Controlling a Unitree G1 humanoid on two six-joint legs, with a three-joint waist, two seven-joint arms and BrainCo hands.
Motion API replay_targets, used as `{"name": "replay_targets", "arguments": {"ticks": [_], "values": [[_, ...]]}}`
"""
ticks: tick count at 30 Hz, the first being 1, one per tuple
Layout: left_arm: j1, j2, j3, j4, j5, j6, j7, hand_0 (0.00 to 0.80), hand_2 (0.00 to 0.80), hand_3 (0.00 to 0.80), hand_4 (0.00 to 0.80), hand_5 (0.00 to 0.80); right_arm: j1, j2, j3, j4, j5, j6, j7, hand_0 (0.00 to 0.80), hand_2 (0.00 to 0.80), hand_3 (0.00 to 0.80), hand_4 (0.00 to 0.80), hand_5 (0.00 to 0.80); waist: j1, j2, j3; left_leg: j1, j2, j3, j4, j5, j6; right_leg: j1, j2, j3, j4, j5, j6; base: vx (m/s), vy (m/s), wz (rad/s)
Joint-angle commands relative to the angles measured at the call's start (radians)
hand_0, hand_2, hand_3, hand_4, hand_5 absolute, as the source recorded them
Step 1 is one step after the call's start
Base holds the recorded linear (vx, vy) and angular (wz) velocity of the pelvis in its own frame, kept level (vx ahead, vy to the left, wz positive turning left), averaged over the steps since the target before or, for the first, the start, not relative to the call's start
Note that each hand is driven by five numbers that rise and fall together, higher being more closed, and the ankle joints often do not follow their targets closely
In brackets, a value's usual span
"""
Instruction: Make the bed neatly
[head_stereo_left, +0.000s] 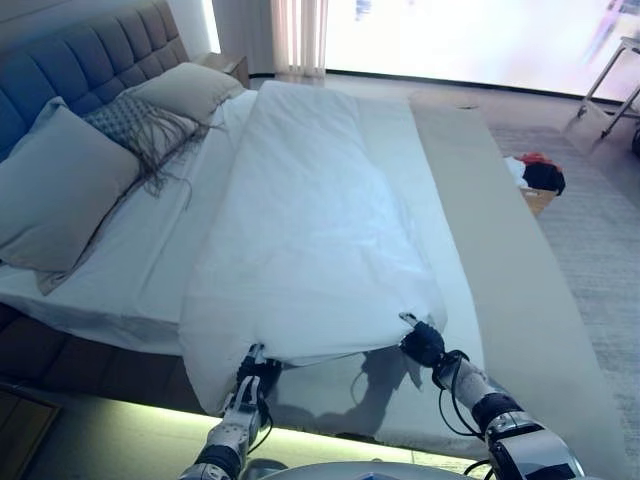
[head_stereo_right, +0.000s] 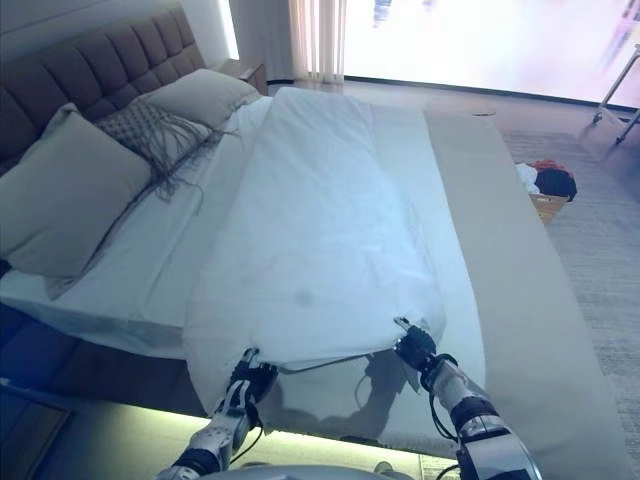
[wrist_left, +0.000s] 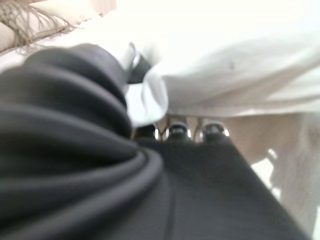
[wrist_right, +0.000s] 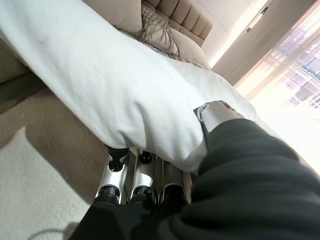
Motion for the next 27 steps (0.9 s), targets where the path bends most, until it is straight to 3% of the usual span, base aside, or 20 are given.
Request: {"name": "replay_targets", "arguments": {"ticks": [1,2,3,4,13,19,23,26,27], "values": [[-0.052,0.203,0.202,0.080,-0.023,-0.133,-0.022,0.800,0.800,0.800,0.800,0.800,-0.017,-0.110,-0.133,0.078,0.006,-0.083,0.008,0.800,0.800,0.800,0.800,0.800,0.005,-0.063,-0.035,-0.030,-0.017,-0.010,-0.001,-0.002,0.020,0.094,-0.107,-0.037,0.008,-0.099,0.077,-0.038,0.096,0.02],[-0.051,0.221,0.217,0.082,-0.014,-0.134,-0.020,0.800,0.800,0.800,0.800,0.800,-0.015,-0.112,-0.131,0.085,-0.002,-0.077,0.010,0.800,0.800,0.800,0.800,0.800,0.006,-0.059,-0.036,-0.031,-0.020,-0.012,-0.001,-0.003,0.021,0.094,-0.109,-0.037,0.009,-0.099,0.077,-0.047,0.103,0.02],[-0.051,0.240,0.229,0.086,-0.011,-0.131,-0.017,0.800,0.800,0.800,0.800,0.800,-0.013,-0.115,-0.127,0.098,-0.012,-0.073,0.008,0.439,0.439,0.439,0.439,0.439,0.007,-0.056,-0.037,-0.032,-0.024,-0.014,-0.001,-0.003,0.022,0.093,-0.111,-0.038,0.010,-0.100,0.077,-0.045,0.103,0.01],[-0.055,0.261,0.239,0.091,-0.008,-0.129,-0.014,0.800,0.800,0.800,0.800,0.800,-0.010,-0.118,-0.121,0.125,-0.027,-0.079,0.000,0.000,0.000,0.000,0.000,0.000,0.008,-0.052,-0.038,-0.032,-0.028,-0.015,-0.001,-0.005,0.024,0.093,-0.114,-0.039,0.011,-0.101,0.078,-0.046,0.109,0.02],[-0.044,0.391,0.336,0.149,0.005,-0.126,-0.090,0.800,0.800,0.800,0.800,0.800,0.030,-0.118,-0.080,0.238,-0.094,0.008,0.032,0.000,0.000,0.000,0.000,0.000,0.029,-0.027,-0.045,-0.044,-0.064,-0.028,-0.001,-0.012,0.047,0.093,-0.139,-0.044,0.012,-0.100,0.086,-0.069,0.101,0.02],[-0.034,0.420,0.379,0.168,-0.032,-0.099,-0.126,0.800,0.800,0.800,0.800,0.800,0.081,-0.086,-0.076,0.260,-0.037,0.048,0.036,0.000,0.000,0.000,0.000,0.000,0.032,-0.022,-0.049,-0.060,-0.101,-0.021,-0.001,-0.016,0.067,0.083,-0.171,-0.045,0.007,-0.076,0.106,-0.122,0.177,0.00],[-0.025,0.411,0.393,0.187,-0.018,-0.072,-0.147,0.800,0.800,0.800,0.800,0.800,0.120,-0.073,-0.127,0.296,-0.002,0.048,0.007,0.000,0.000,0.000,0.000,0.000,0.028,-0.017,-0.046,-0.069,-0.165,-0.009,-0.001,-0.035,0.101,0.057,-0.229,-0.042,0.004,-0.013,0.132,-0.123,0.304,0.00],[-0.013,0.412,0.403,0.188,-0.003,-0.057,-0.136,0.800,0.800,0.800,0.800,0.800,0.121,-0.079,-0.165,0.311,-0.004,0.050,-0.011,0.000,0.000,0.000,0.000,0.000,0.026,-0.013,-0.036,-0.067,-0.221,0.020,-0.001,-0.055,0.123,0.009,-0.291,-0.066,0.004,0.082,0.152,-0.151,0.299,-0.06],[-0.001,0.410,0.421,0.179,0.008,-0.059,-0.129,0.800,0.800,0.800,0.800,0.800,0.116,-0.074,-0.179,0.310,-0.012,0.053,-0.013,0.000,0.000,0.000,0.000,0.000,0.026,-0.012,-0.024,-0.057,-0.239,0.025,-0.001,-0.070,0.136,-0.011,-0.298,-0.065,0.060,0.107,0.158,-0.190,0.284,-0.18]]}}
